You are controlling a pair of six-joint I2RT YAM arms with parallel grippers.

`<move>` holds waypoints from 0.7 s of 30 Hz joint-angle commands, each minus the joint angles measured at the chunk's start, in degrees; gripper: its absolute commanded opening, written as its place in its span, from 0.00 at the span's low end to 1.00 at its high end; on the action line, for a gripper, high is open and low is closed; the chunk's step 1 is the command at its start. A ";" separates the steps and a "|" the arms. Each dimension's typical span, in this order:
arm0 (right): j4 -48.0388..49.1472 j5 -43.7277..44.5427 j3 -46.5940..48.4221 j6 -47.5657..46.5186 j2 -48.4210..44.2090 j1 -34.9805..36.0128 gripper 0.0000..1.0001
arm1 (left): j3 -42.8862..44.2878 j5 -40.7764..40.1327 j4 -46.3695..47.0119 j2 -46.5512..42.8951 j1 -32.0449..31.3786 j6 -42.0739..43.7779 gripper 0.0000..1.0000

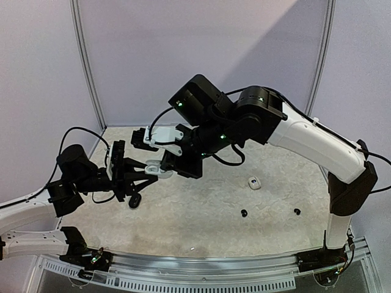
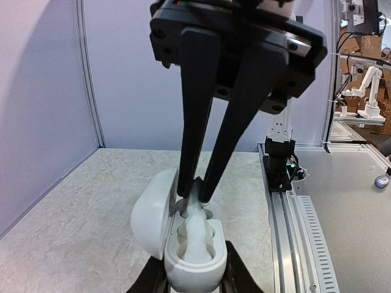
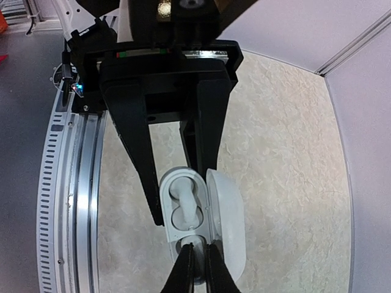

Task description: Insert the wireless bluetooth earbuds into the charging case

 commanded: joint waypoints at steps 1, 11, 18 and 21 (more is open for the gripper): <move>-1.55 -2.26 -0.86 0.40 -1.58 -0.62 0.02 | 0.20 0.79 1.92 -0.87 -0.20 0.40 0.00; 1.38 -5.73 -6.86 -3.98 -4.85 -0.51 0.00 | -0.79 6.95 10.01 -0.42 1.68 -6.06 0.00; 0.10 -4.08 -7.29 -8.01 -5.08 1.47 0.00 | 0.14 11.35 11.00 0.16 2.09 -3.68 0.00; -0.15 -2.83 -7.41 -9.16 -4.44 1.83 0.00 | 0.86 13.13 10.90 0.45 2.09 -1.68 0.00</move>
